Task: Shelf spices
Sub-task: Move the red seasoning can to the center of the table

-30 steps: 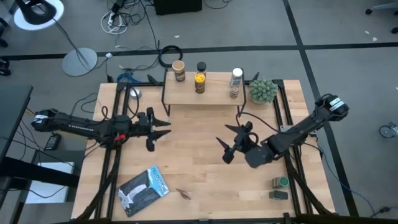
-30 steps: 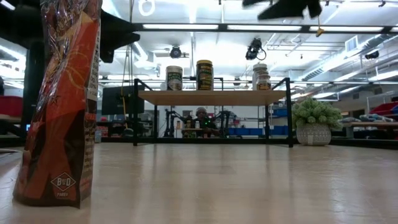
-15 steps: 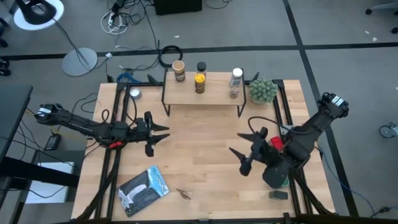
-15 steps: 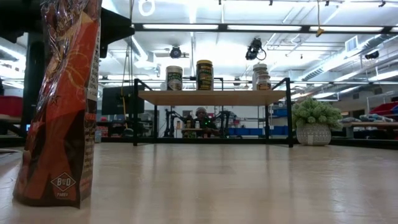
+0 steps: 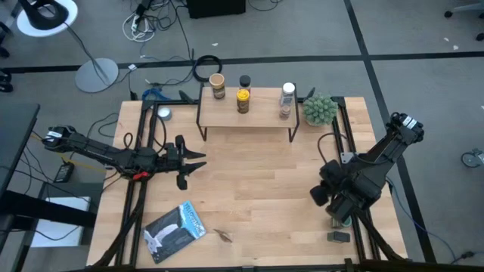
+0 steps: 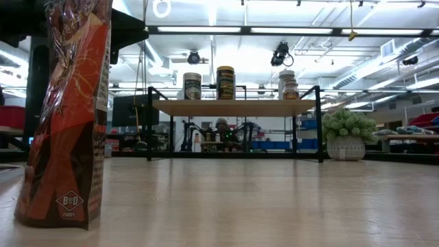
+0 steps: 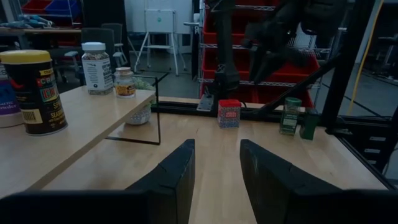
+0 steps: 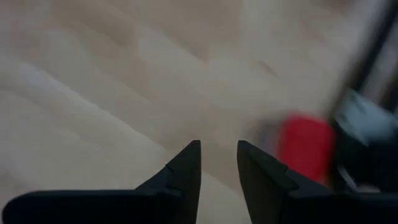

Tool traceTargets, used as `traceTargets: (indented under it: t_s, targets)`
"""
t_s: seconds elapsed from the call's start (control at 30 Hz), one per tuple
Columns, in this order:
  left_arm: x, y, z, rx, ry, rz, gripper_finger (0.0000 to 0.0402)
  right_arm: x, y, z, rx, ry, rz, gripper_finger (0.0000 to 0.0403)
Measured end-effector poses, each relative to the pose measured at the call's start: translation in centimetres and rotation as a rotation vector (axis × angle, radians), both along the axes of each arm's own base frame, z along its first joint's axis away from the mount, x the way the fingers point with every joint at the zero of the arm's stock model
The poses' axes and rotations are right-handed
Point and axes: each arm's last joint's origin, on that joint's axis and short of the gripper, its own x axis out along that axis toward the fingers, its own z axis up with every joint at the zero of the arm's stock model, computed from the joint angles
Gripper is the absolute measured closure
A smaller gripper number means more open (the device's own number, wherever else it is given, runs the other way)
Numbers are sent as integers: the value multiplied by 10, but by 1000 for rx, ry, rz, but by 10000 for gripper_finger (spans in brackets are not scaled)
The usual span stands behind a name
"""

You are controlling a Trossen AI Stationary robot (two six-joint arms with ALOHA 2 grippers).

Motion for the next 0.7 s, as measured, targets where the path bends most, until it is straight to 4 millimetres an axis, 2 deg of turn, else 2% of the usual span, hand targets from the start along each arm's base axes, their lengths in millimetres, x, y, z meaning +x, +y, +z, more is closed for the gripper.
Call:
traceTargets:
  t_s: [0.17,0.3,0.43,0.7]
  targets:
    - [0,0,0,0,1,2,271,-2,-1,-2,96,52,-121,288]
    - [0,0,-1,2,8,2,271,-3,-5,-13,131,110,-260,263]
    - [0,0,-1,2,8,2,271,-9,-10,-33,121,192,-393,237]
    - [0,0,-1,-1,10,2,271,-20,-19,-71,41,237,-453,204]
